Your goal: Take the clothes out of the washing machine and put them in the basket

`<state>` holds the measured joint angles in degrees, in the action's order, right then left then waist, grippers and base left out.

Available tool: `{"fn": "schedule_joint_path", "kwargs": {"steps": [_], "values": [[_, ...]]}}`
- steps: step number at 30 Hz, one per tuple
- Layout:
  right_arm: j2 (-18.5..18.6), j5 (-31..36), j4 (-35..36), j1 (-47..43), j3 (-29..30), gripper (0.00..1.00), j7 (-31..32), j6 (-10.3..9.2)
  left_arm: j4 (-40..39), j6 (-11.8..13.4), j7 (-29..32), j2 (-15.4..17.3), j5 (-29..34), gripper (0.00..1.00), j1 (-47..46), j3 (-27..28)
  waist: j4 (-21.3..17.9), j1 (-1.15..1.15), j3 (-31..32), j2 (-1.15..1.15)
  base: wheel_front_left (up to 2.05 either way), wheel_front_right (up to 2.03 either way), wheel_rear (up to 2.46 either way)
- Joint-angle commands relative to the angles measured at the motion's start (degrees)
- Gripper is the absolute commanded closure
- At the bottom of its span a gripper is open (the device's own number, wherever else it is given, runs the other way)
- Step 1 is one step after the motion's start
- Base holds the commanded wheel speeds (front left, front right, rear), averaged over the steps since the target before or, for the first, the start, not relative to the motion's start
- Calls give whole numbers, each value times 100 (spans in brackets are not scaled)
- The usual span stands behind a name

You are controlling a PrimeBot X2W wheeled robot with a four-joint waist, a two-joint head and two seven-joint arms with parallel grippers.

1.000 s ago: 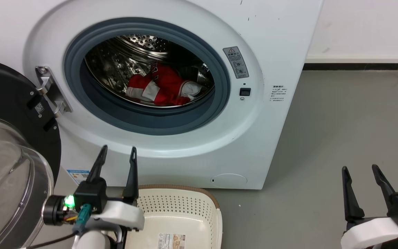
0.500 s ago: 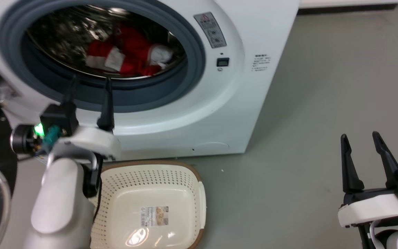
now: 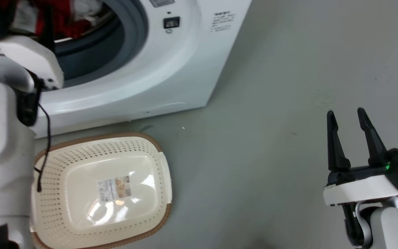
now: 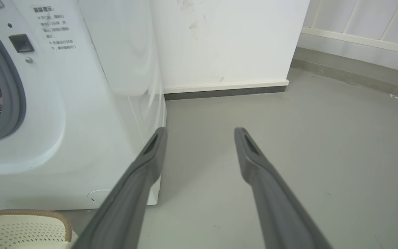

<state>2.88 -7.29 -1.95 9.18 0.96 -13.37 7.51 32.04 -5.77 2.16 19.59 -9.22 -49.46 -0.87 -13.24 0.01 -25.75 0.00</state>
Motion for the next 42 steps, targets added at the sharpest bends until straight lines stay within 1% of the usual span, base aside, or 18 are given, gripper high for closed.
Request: {"fn": "schedule_joint_path", "kwargs": {"steps": [1,7,14,16,20,28,31,35,36,37,38,39,42], "values": [[-1,-38,-16,114,-37,0,-35,-4,32,-20,88,84,-3,0,-111,3,-347,-1,-387,0,0,0,0],[-2,-276,-221,372,-231,0,-158,-4,412,-122,723,541,-129,0,-924,-99,-689,-1,-859,0,0,0,0],[-2,-497,-263,578,-427,0,-185,-4,673,-159,1521,965,-316,0,-1812,-321,-981,-1,-1285,0,0,0,0],[-2,-556,-240,584,-470,0,-180,-4,747,-164,1832,1067,-385,0,-2000,-411,-1051,-1,-1353,0,0,0,0],[-2,-645,-187,603,-538,0,-179,-4,771,-163,2470,1334,-489,0,-2356,-772,-1160,-1,-1484,0,0,0,0],[-2,-733,-126,612,-631,0,-179,-4,695,-166,3962,1663,-794,0,-2750,-1276,-1268,-1,-1652,0,0,0,0],[-2,-778,-131,640,-665,0,-179,-4,665,-166,4475,1735,-894,0,-2766,-1310,-1289,-1,-1698,0,0,0,0],[-1,-825,-151,652,-690,0,-180,-4,551,-62,5012,1768,-1001,0,-2649,-1285,-1318,-1,-1723,0,0,0,0],[-1,-835,-159,655,-689,0,-180,-4,502,-38,5107,1778,-1017,15,-2607,-1292,-1322,-1,-1725,0,0,0,0],[-1,-832,-168,657,-690,0,-180,-4,432,-10,5157,1785,-1030,52,-2575,-1279,-1326,-1,-1726,0,0,0,0],[-2,-841,-175,662,-690,0,-180,-4,360,22,5181,1781,-1085,74,-2553,-1241,-1328,-1,-1729,0,0,0,0],[-1,-853,-177,674,-692,0,-180,-4,305,62,5223,1769,-1124,100,-2531,-1212,-1331,-1,-1732,0,0,0,0],[-1,-915,-176,706,-706,0,-180,-4,136,143,5338,1808,-1156,100,-2458,-1187,-1337,-1,-1727,0,0,0,0]]}}
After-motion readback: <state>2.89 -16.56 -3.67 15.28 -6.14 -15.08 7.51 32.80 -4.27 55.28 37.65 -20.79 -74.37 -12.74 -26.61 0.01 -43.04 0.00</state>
